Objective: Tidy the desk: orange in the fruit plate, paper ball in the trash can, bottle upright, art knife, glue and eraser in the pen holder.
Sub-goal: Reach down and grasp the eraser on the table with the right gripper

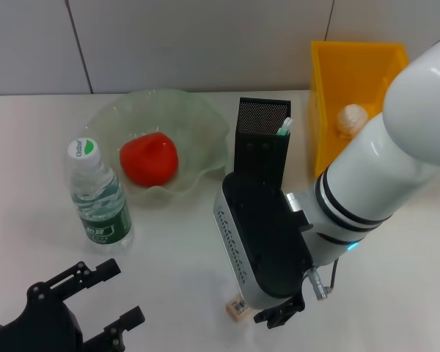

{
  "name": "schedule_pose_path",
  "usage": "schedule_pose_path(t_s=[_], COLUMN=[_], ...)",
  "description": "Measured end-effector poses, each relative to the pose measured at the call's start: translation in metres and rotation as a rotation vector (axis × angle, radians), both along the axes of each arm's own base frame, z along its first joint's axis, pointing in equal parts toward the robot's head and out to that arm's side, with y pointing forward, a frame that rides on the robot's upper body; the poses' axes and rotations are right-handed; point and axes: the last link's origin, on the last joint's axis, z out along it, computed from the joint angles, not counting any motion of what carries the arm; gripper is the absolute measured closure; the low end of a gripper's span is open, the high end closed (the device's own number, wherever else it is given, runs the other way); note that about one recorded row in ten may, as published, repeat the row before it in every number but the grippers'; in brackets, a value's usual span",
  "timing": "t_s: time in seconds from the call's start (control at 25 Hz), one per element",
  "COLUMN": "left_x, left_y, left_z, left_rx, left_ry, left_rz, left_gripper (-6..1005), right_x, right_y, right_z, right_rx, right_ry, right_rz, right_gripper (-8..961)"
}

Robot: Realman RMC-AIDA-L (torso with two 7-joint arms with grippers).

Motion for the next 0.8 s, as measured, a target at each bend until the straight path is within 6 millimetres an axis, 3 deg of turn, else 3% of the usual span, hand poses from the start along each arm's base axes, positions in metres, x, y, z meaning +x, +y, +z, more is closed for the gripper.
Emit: schedule_pose_path(t_s=[0.52,0.8], left_x=[0.0,0.0], left_y=[-0.002,-0.002], left_z=[0.0,0.0], left_rx=[-0.004,-0.006], left_ry=[0.002,0.0], left_rz=[-0.003,-0.007], left_gripper=[331,331], right_x=[0.006,0.005], right_y=[-0.004,-0.002], right_z=[-0.012,-0.013], right_rx=[-0.021,-0.01], right_ry=[-0.02,-0.01], right_rz=[0.008,0.011], right_gripper=[265,393])
